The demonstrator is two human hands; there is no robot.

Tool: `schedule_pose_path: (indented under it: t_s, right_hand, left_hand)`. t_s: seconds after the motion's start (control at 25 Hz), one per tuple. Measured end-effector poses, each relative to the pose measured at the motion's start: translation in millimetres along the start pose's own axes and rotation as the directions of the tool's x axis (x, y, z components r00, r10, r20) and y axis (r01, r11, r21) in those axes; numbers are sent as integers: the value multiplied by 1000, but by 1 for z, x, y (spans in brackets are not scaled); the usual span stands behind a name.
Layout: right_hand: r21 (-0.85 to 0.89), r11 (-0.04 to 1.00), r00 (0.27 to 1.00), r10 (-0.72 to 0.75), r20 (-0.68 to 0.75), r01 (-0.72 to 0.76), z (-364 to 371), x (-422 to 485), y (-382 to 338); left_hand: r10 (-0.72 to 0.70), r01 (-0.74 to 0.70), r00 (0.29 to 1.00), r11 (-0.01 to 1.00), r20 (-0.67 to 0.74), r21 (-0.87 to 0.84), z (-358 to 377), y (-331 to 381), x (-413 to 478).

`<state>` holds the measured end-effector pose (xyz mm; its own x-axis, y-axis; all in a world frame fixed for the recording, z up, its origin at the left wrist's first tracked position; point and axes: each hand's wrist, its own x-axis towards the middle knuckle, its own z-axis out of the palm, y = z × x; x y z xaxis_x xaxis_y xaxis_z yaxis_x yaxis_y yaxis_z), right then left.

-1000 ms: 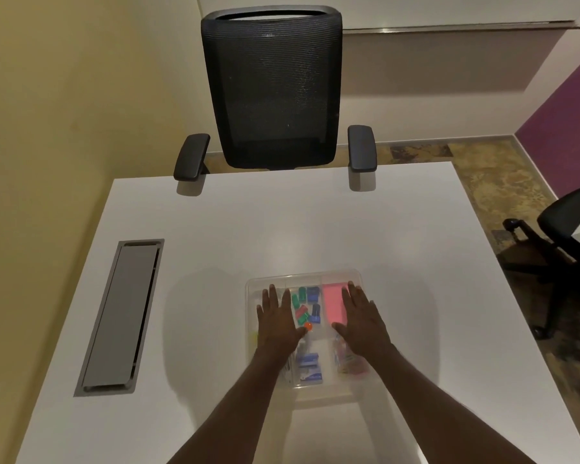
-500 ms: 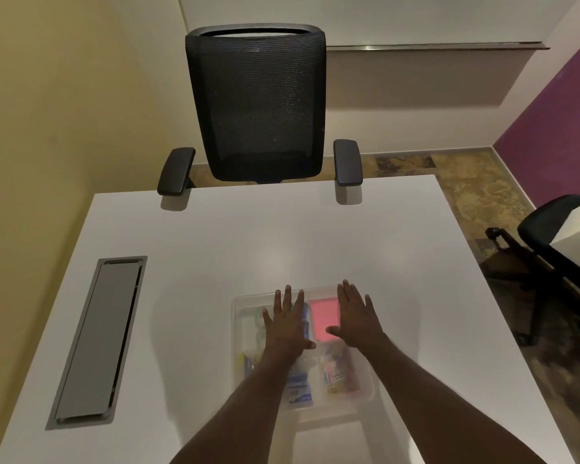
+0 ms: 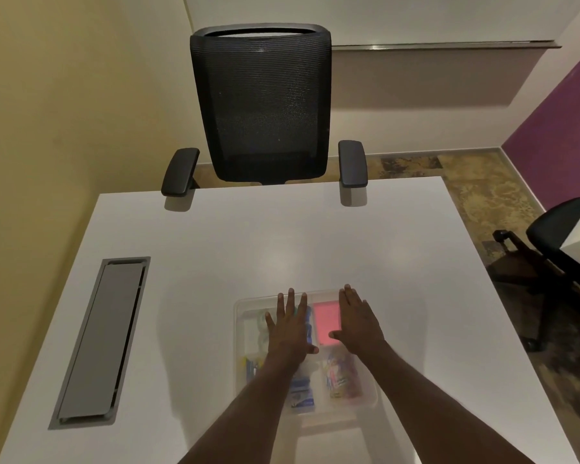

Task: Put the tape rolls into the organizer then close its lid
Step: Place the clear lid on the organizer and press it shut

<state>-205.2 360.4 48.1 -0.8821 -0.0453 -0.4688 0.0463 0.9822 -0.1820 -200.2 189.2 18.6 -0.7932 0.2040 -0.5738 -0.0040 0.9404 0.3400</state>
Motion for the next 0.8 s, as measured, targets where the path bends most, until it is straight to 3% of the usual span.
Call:
schedule_pose_path:
  t_s: [0.32,0.52,0.64,0.8]
  right_hand:
    - [-147,989,1000,29,-4,-29,1,-2,-23]
    - [-8,988,987,-155,47,155,26,-17,-63]
    - [-3,987,987,-158,29,158,35,-20,-71]
    - [14,989,989,-147,27,147,37,-16,-67]
  left_hand:
    - [12,-12,1000,1000,-2,-18,-3,0,-3]
    - [15,-18,999,995,-33,-103,-10,-1,-7]
    - [58,-69,996,981,-64,-180,-15,-12,-15]
    - [-138,85,957,975,-254,-207,-17,-50,-33]
